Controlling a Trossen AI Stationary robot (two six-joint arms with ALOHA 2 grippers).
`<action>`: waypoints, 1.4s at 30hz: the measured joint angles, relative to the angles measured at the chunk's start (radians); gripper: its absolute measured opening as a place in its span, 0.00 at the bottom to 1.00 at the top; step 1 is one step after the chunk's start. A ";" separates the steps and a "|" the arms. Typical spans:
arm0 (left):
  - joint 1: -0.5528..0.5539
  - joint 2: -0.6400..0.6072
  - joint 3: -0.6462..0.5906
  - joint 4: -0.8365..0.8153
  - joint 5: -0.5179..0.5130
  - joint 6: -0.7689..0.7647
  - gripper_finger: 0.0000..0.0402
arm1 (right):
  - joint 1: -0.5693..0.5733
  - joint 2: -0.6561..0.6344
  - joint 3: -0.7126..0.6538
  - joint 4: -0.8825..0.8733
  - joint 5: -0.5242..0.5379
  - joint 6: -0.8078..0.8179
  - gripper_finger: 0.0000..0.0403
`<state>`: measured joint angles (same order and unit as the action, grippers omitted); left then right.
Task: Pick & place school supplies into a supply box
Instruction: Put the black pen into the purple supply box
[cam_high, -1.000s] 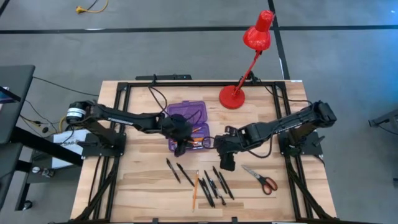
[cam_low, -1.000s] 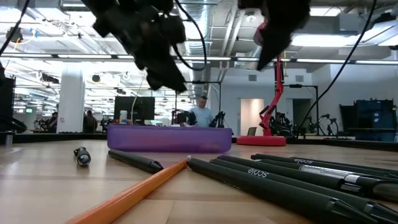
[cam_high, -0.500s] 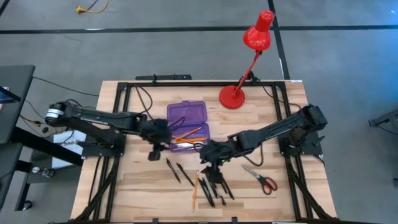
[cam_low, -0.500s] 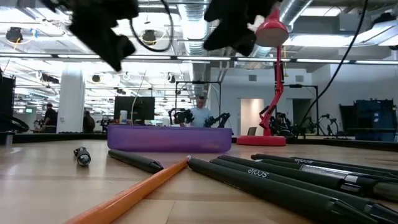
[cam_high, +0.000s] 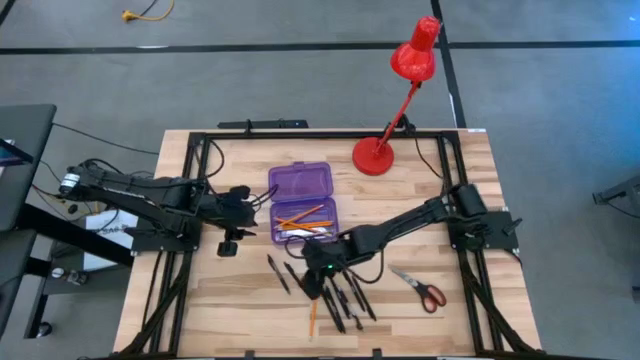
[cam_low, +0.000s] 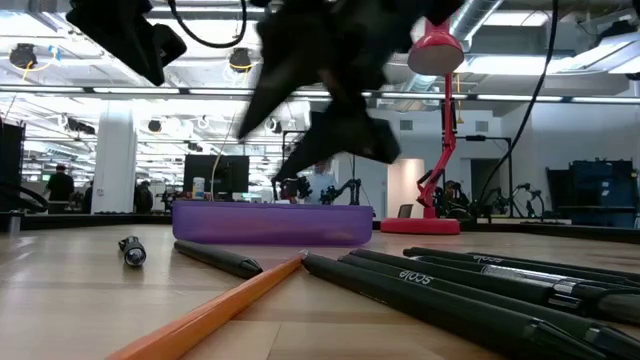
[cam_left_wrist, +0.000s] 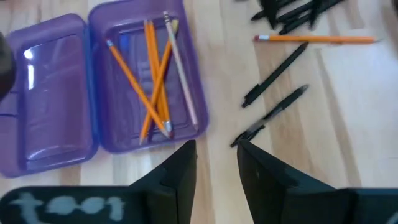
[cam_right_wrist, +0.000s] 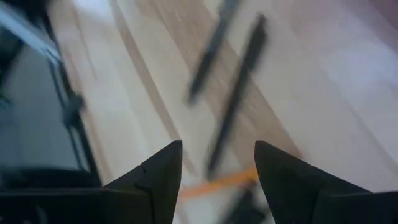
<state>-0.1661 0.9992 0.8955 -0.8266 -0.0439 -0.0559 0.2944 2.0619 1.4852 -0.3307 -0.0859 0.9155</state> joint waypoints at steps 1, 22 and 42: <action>-0.002 -0.012 -0.002 -0.017 -0.008 0.000 0.26 | 0.002 0.008 0.006 -0.002 0.012 0.029 0.48; -0.013 -0.086 -0.001 -0.063 -0.070 -0.022 0.26 | 0.057 -0.020 0.032 -0.337 0.087 0.284 0.30; -0.012 -0.085 -0.001 0.030 -0.107 0.016 0.26 | 0.191 -0.054 0.028 -0.677 0.068 0.412 0.30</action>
<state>-0.1780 0.9138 0.8944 -0.7969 -0.1506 -0.0399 0.4850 2.0079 1.5131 -1.0077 -0.0175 1.3275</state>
